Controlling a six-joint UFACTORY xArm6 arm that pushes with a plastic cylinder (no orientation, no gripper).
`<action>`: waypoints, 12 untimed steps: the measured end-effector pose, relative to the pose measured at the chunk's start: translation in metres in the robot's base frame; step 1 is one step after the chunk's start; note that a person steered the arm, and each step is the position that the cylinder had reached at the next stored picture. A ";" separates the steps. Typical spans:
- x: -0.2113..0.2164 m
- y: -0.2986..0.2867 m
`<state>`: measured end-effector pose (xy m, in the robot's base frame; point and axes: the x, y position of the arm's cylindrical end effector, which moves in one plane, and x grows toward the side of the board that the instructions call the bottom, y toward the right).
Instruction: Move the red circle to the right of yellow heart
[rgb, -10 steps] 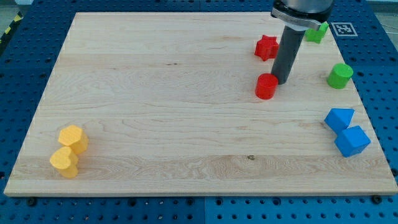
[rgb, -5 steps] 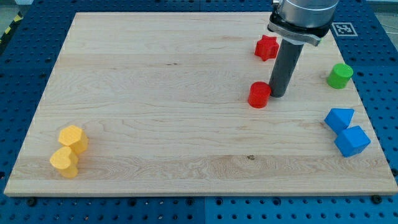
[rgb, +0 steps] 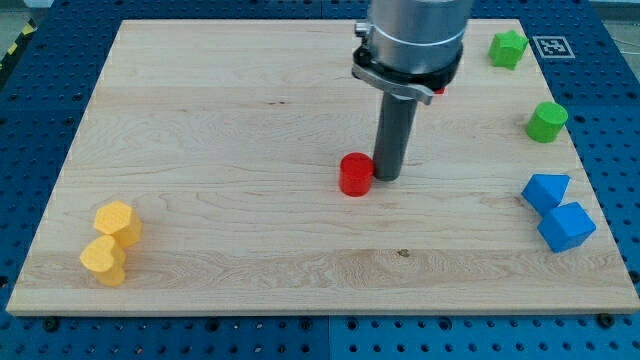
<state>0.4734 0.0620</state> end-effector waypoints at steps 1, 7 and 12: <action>0.000 -0.010; 0.014 -0.119; 0.002 -0.195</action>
<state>0.4752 -0.1331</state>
